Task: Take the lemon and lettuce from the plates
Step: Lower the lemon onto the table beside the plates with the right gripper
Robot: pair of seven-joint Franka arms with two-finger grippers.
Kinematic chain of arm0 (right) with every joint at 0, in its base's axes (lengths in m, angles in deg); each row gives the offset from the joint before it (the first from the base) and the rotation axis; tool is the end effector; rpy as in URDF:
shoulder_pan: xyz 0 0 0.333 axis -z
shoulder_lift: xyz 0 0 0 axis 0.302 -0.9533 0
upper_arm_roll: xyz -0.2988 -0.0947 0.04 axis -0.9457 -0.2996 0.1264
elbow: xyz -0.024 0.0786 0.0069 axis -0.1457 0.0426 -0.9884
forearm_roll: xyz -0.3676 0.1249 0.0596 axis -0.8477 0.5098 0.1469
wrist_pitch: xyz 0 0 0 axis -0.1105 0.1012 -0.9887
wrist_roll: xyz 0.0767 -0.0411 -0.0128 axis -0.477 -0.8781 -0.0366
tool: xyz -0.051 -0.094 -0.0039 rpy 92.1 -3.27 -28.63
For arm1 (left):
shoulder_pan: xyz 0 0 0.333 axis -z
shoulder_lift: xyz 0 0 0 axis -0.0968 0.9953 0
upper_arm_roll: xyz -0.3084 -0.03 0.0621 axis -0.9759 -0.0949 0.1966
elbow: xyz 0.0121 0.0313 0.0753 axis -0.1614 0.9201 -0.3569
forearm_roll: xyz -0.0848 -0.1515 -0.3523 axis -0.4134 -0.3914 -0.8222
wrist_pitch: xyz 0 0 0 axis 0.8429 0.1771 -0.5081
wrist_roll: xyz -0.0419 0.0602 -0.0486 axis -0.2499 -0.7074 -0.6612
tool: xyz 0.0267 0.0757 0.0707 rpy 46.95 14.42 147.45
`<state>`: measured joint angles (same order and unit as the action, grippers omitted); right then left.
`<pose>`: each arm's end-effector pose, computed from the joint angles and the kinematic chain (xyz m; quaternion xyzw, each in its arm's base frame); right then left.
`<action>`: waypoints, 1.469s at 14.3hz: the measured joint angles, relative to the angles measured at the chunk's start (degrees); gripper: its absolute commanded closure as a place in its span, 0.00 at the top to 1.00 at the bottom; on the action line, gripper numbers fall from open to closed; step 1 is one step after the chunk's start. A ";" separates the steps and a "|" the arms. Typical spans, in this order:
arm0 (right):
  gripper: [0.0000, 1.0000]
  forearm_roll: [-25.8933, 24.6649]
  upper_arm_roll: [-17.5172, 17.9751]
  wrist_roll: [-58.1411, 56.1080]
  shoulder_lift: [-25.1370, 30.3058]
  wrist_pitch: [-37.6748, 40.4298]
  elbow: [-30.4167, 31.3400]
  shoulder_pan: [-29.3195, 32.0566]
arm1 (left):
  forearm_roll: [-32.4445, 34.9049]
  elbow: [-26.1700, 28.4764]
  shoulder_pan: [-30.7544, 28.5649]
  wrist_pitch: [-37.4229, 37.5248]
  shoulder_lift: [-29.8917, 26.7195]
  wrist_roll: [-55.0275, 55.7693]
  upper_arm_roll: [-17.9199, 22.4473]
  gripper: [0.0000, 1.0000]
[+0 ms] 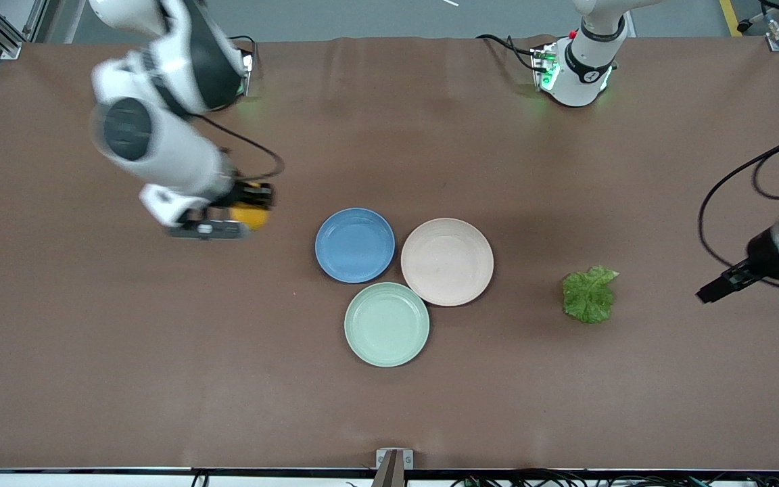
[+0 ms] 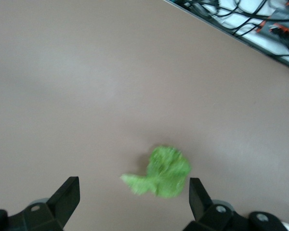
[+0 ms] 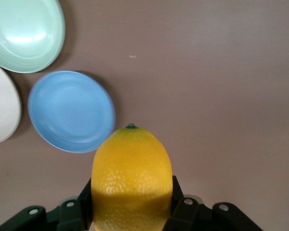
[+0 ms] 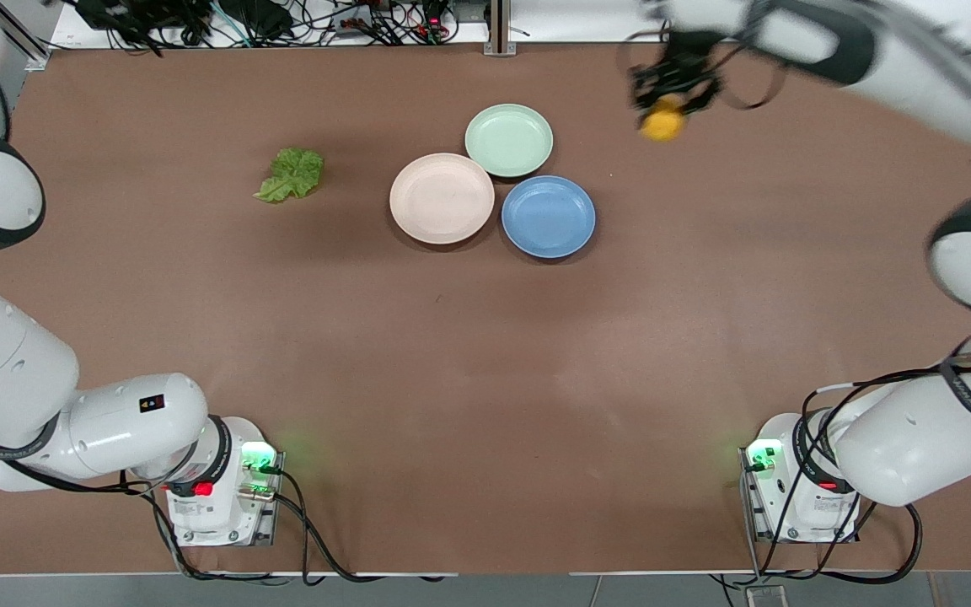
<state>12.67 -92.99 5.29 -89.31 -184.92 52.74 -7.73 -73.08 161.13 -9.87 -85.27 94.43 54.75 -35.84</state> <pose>0.5463 0.1898 0.4822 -0.9942 0.0121 0.0999 0.0389 0.6523 0.0354 0.5136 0.9711 0.2341 0.0460 0.0028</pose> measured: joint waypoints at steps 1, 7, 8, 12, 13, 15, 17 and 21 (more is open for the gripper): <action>0.15 -0.56 -0.07 -5.52 1.77 0.32 2.02 4.25 | 0.00 -2.83 -0.02 4.36 -0.16 -0.42 -0.05 1.00; 0.15 -5.05 -0.16 -22.60 -0.54 -16.59 15.08 20.63 | -0.06 -8.57 0.53 17.54 -4.25 -7.08 -1.85 1.00; 0.16 -5.43 -0.07 -23.40 -1.91 -20.14 17.03 21.29 | -0.28 -8.59 0.71 18.28 -5.51 -8.81 -2.13 1.00; 0.17 -5.64 0.10 -29.17 -8.81 -30.88 20.26 24.56 | -1.04 -6.55 3.43 21.67 -10.62 -14.15 -0.84 1.00; 0.18 -5.64 0.10 -30.21 -10.74 -33.20 20.31 25.25 | -1.72 -4.82 4.36 21.90 -12.22 -14.48 0.17 1.00; 0.18 -5.64 0.17 -30.88 -14.18 -36.93 20.35 25.73 | -2.59 -1.54 6.09 21.95 -15.22 -14.60 2.02 1.00; 0.18 -5.64 0.47 -30.90 -16.84 -39.64 20.30 25.72 | -2.72 1.24 7.02 21.95 -17.77 -14.63 3.39 1.00; 0.33 -5.63 0.75 -30.90 -18.44 -41.08 20.21 25.72 | -3.56 3.01 7.06 21.74 -19.33 -15.17 3.87 1.00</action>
<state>7.04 -92.25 -25.60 -107.74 -226.00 72.95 17.99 -76.64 164.14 -2.82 -63.53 75.10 39.57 -31.98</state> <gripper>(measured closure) 0.392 0.000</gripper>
